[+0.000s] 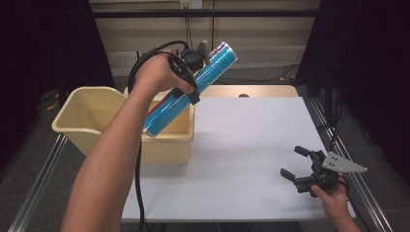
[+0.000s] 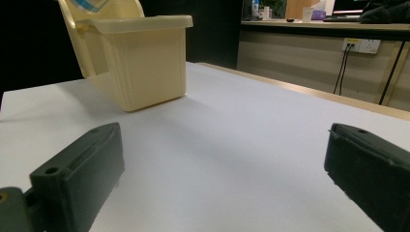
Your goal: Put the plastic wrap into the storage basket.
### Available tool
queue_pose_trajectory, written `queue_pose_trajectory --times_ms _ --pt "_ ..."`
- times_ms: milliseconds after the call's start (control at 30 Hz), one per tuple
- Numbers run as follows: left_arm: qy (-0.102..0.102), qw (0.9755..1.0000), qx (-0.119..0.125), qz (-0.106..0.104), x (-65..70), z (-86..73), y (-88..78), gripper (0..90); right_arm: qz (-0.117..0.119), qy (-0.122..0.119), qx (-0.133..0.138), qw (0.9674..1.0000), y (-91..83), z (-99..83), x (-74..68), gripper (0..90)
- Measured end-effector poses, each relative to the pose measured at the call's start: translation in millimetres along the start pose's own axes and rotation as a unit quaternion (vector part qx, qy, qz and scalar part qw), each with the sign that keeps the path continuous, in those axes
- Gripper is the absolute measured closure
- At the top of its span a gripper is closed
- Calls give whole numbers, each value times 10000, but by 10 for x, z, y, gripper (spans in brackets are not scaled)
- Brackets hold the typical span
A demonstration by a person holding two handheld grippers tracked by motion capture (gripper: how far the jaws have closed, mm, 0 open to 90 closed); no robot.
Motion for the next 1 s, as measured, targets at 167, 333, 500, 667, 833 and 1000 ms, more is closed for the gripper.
queue_pose_trajectory --times_ms 167,333,500,667,833,1000 --pt "79 10000 -42 27 -62 -55 70 316 30 8 -19 10000 6 -7 -6 1" --pt "123 9999 -21 53 -107 -106 142 316 24 0 -13 10000 5 -6 -8 1" --pt "380 9992 -120 93 -160 -192 226 315 21 10 -17 10000 -1 -8 -4 1" --pt "393 9992 -85 54 -185 -244 305 315 28 9 -14 10000 2 -8 -8 1" --pt "499 9987 -114 -16 -199 -307 370 315 35 1 -33 10000 14 -14 -13 1" --pt "589 9980 -228 26 -225 -367 404 315 57 -10 -46 10000 19 -19 -21 1"
Point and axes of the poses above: each handheld gripper's, and its own axes: y roughly forward along the jaws, z roughly out of its top, x roughly to its right, the point moved 7 cm from there along y, roughly forward along the jaws, and after that the axes turned 7 degrees about -z, right-handed, at the moved point
